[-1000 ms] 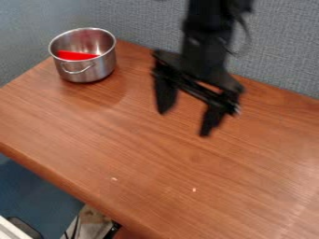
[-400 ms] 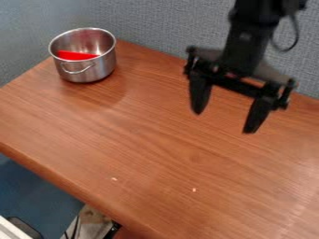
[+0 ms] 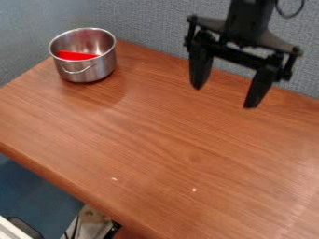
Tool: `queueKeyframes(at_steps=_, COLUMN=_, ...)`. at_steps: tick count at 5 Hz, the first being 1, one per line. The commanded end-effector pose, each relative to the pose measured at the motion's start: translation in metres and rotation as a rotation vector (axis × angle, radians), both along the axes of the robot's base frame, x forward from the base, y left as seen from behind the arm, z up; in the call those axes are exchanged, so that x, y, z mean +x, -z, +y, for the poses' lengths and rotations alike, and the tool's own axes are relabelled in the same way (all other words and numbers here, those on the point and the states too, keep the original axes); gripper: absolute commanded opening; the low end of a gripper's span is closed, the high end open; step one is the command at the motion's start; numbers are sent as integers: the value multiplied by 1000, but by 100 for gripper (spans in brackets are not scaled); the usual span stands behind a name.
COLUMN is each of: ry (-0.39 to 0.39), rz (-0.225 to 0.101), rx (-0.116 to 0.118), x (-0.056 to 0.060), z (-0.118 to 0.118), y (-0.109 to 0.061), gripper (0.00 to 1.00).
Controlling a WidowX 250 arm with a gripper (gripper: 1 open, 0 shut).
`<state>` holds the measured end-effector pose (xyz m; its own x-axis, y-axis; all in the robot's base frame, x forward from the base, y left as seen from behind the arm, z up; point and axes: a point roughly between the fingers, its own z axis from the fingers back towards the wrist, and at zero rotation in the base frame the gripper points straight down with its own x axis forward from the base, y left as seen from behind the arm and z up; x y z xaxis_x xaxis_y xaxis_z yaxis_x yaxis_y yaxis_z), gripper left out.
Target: Put the red object in the metal pot
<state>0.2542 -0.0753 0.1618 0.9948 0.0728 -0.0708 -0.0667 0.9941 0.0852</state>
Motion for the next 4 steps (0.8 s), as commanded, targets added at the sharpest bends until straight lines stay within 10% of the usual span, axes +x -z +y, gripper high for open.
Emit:
queueKeyframes(at_steps=1, ry=-24, rz=-71, rx=3, x=-1, z=23, y=2, gripper=100)
queueKeyframes(at_steps=4, ry=114, rz=-90, rx=-3, x=6, z=40, y=10, gripper=100)
